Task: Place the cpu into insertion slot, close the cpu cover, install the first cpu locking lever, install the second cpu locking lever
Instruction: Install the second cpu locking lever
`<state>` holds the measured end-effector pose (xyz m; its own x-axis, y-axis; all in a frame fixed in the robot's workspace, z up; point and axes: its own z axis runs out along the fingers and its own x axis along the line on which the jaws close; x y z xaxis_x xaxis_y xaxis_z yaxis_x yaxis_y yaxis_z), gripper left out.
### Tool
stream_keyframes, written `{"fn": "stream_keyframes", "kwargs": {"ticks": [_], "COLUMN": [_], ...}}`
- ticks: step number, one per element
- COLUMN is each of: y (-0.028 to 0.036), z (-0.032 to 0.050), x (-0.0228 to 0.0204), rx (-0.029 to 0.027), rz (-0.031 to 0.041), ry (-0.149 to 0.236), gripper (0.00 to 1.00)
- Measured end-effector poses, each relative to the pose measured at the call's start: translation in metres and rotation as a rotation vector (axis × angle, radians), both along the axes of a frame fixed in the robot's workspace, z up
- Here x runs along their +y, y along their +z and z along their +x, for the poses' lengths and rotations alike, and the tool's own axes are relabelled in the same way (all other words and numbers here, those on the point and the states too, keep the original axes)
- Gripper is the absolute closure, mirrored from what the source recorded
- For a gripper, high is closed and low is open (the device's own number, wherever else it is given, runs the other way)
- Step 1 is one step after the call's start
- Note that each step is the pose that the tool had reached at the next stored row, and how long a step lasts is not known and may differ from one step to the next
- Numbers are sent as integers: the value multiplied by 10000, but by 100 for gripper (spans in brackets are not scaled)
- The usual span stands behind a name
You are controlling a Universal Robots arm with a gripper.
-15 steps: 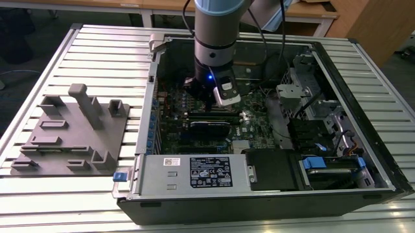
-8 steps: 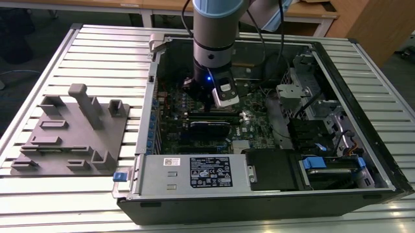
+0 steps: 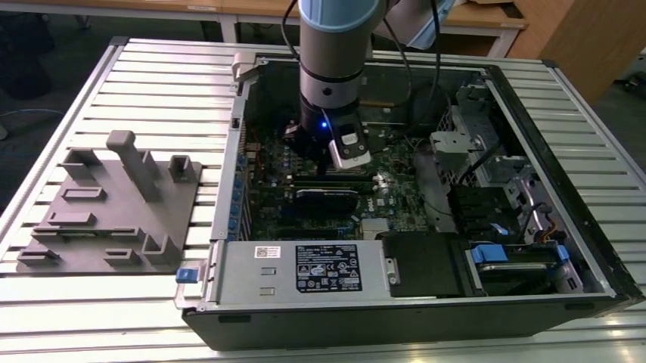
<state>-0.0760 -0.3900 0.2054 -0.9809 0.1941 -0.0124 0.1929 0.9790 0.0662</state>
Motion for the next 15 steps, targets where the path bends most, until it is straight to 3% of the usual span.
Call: {"fn": "stream_keyframes", "kwargs": {"ticks": [15], "y": [-21], "z": [-52], "x": [0], "rx": [0], "rz": [22], "ry": [-1], "gripper": [89]}}
